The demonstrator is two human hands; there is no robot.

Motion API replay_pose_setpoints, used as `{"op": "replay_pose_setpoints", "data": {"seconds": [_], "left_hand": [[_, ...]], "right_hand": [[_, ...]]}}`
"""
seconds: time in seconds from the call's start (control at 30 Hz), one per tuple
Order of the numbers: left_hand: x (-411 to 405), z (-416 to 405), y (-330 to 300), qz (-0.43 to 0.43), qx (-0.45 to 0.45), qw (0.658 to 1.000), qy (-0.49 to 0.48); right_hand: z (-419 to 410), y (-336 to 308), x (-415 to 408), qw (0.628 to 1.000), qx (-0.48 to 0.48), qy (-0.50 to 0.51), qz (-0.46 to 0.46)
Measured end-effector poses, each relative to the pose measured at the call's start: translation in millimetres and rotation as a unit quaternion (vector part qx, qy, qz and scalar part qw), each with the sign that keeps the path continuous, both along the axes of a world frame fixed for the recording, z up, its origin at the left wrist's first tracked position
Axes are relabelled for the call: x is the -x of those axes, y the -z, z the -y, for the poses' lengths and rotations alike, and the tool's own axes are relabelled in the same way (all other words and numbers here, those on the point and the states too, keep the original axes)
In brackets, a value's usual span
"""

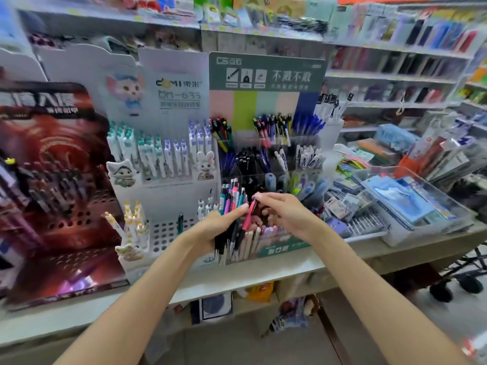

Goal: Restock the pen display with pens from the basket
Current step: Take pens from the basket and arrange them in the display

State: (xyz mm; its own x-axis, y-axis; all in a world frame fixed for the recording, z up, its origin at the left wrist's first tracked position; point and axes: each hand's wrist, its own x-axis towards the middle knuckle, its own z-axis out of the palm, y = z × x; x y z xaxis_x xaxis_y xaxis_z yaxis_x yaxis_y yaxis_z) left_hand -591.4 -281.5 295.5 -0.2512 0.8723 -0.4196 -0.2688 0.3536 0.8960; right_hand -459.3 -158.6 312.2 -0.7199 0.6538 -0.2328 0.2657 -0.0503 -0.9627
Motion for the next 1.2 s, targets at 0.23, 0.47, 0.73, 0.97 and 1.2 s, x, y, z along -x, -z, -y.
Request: {"op": "replay_pose_setpoints", "data": {"seconds": [0.23, 0.47, 0.73, 0.97, 1.2], "left_hand": [[25.6, -43.5, -17.1, 0.059, -0.070, 0.983, -0.160], [45.6, -91.2, -35.0, 0.078, -0.089, 0.971, -0.206], [62.4, -110.5, -28.2, 0.026, -0.094, 0.969, -0.225], [75.5, -114.1, -29.6, 0.027, -0.107, 0.975, -0.195], [79.8, -115.1, -30.7, 0.037, -0.113, 0.978, -0.171]], "right_hand": [[-68.0, -36.9, 9.3, 0.981, 0.002, 0.110, -0.163], [-136.5, -88.3, 56.7, 0.940, -0.233, 0.151, -0.199], [-161.6, -96.2, 128.4, 0.877, -0.466, 0.076, -0.088], [-166.6, -68.7, 160.5, 0.793, -0.595, 0.001, 0.128], [-167.7, -67.6, 171.5, 0.759, -0.644, 0.013, 0.097]]}}
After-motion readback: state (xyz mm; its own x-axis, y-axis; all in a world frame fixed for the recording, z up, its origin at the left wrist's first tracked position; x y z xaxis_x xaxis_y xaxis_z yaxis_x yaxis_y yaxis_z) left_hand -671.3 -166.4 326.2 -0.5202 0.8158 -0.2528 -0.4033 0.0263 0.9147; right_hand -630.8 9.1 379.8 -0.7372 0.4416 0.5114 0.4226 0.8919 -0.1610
